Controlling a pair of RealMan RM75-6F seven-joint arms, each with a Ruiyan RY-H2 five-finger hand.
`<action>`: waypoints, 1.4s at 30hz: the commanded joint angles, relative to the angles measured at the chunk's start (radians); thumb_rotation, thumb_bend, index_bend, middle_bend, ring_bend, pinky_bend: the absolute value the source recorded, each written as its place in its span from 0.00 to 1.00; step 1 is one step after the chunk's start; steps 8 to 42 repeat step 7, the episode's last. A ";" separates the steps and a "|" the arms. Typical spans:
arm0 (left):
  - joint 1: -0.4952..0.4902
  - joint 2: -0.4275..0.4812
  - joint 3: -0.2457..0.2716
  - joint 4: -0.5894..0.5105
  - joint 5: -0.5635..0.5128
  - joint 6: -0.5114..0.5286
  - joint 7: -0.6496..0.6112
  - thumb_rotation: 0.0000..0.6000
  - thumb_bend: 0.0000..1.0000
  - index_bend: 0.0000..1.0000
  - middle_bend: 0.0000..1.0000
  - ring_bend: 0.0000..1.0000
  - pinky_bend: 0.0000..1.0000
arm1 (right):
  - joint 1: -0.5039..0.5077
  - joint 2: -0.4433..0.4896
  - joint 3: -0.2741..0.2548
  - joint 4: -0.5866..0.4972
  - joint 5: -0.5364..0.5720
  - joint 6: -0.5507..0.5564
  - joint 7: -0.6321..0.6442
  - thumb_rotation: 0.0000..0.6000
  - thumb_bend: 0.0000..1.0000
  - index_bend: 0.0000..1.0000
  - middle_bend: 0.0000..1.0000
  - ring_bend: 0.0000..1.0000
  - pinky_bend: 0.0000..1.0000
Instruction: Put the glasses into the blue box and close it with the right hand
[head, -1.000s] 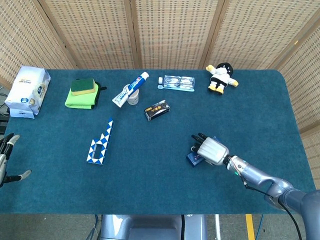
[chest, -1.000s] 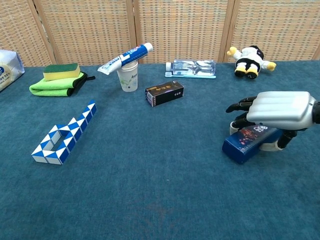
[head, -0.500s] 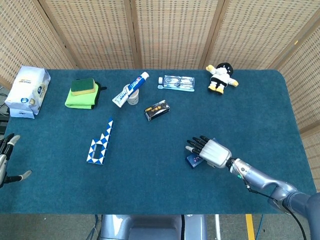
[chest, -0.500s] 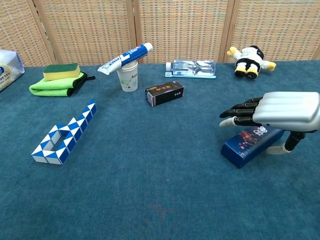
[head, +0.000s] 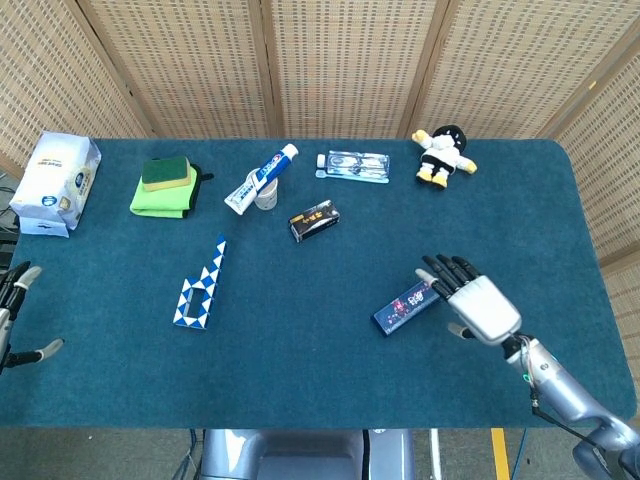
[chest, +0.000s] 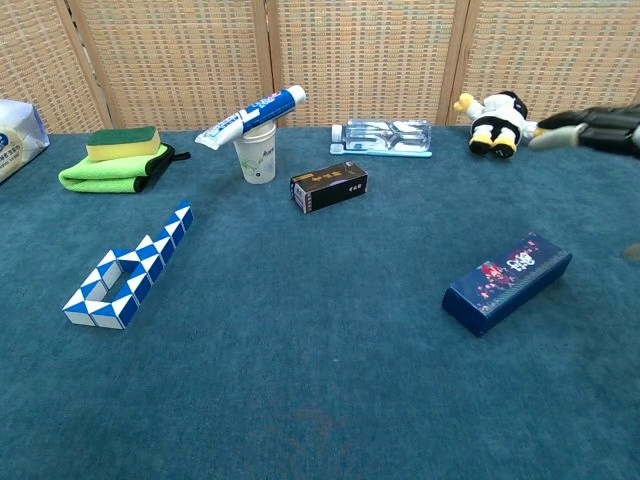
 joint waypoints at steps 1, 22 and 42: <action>0.001 0.001 0.005 0.010 0.024 0.014 -0.012 1.00 0.00 0.00 0.00 0.00 0.00 | -0.158 0.008 0.050 -0.079 0.120 0.157 0.038 1.00 0.00 0.00 0.00 0.00 0.02; 0.010 -0.014 0.014 0.055 0.096 0.081 -0.058 1.00 0.00 0.00 0.00 0.00 0.00 | -0.247 -0.007 0.068 -0.097 0.160 0.231 0.059 1.00 0.00 0.00 0.00 0.00 0.00; 0.010 -0.014 0.014 0.055 0.096 0.081 -0.058 1.00 0.00 0.00 0.00 0.00 0.00 | -0.247 -0.007 0.068 -0.097 0.160 0.231 0.059 1.00 0.00 0.00 0.00 0.00 0.00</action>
